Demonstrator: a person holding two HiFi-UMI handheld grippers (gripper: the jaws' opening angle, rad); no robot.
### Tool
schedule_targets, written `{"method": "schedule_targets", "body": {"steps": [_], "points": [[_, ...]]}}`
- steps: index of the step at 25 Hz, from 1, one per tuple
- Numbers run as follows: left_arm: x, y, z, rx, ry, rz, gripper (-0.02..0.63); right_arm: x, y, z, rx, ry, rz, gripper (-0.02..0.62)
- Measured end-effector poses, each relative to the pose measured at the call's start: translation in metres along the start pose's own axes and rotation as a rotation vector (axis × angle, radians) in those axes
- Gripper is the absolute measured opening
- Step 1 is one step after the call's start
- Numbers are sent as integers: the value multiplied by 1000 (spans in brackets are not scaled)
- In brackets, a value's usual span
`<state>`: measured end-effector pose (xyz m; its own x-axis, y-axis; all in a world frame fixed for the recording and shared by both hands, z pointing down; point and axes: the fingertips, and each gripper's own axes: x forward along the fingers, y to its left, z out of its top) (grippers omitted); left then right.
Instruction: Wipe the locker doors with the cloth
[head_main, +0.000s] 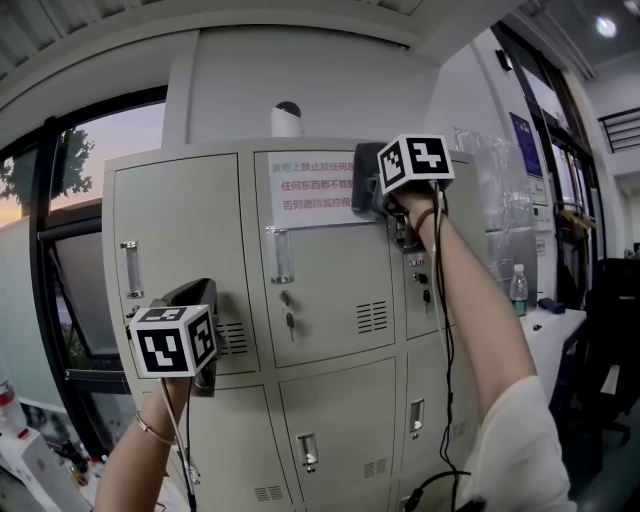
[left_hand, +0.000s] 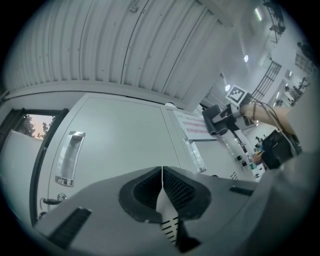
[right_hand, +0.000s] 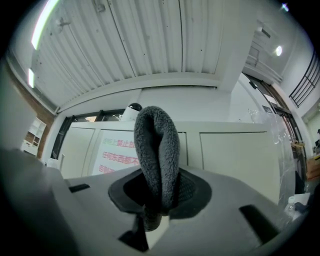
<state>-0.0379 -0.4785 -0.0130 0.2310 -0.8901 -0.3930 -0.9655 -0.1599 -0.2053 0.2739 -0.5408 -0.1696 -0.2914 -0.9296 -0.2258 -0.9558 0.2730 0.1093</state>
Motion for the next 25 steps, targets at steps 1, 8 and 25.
{"method": "schedule_targets", "body": {"steps": [1, 8, 25], "points": [[-3, 3, 1, -3, 2, -3, 11, -3, 13, 3, 5, -9, 24, 72], [-33, 41, 13, 9, -4, 20, 11, -12, 118, 16, 69, -60, 185, 72], [-140, 161, -18, 71, 73, 119, 11, 3, 369, -32, 182, -17, 491, 72]]}}
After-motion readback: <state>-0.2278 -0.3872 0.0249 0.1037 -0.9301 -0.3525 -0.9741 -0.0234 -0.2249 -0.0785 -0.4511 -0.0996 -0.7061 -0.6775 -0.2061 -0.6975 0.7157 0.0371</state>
